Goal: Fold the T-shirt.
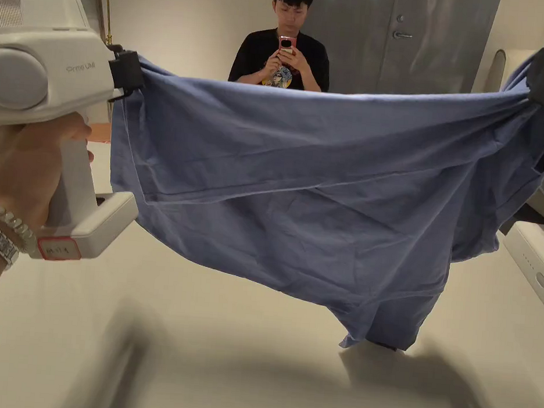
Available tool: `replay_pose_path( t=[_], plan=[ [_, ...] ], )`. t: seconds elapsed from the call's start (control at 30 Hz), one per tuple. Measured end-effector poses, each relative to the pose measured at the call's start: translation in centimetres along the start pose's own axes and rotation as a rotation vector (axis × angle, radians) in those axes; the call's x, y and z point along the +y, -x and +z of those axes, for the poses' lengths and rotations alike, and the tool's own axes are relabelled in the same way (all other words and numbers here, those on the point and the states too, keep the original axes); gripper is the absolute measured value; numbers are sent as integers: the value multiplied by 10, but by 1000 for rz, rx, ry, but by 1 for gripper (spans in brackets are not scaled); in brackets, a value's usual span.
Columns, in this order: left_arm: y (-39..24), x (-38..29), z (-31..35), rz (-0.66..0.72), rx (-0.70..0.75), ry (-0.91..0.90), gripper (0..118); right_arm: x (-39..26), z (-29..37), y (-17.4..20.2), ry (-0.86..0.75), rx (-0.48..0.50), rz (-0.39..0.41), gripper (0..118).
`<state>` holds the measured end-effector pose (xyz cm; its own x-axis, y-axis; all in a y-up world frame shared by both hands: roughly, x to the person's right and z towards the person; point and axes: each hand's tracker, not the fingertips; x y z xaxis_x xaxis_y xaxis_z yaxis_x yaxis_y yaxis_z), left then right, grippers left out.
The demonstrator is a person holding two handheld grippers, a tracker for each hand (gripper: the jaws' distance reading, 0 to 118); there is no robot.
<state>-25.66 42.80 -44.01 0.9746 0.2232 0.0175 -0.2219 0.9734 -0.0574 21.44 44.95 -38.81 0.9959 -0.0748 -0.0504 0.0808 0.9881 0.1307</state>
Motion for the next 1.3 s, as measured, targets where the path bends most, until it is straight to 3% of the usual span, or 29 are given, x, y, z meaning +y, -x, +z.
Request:
replay_pose_path(
  t=[0.3, 0.67, 0.97, 1.17, 1.3],
  plan=[
    [2, -63, 59, -35, 14, 132, 5, -55, 55, -5, 135, 30, 6, 11],
    [12, -144, 173, -8, 46, 284, 5, -116, 170, -5, 301, 36, -20, 11],
    [24, -228, 244, 5, 132, 473, 5, -174, 247, -2, 476, -21, -33, 11],
    [38, -281, 268, 49, 186, 632, 5, -241, 278, -13, 689, -79, -76, 11],
    [46, -308, 281, 86, 229, 719, 5, -274, 288, -10, 828, -117, -64, 11]
  ],
)
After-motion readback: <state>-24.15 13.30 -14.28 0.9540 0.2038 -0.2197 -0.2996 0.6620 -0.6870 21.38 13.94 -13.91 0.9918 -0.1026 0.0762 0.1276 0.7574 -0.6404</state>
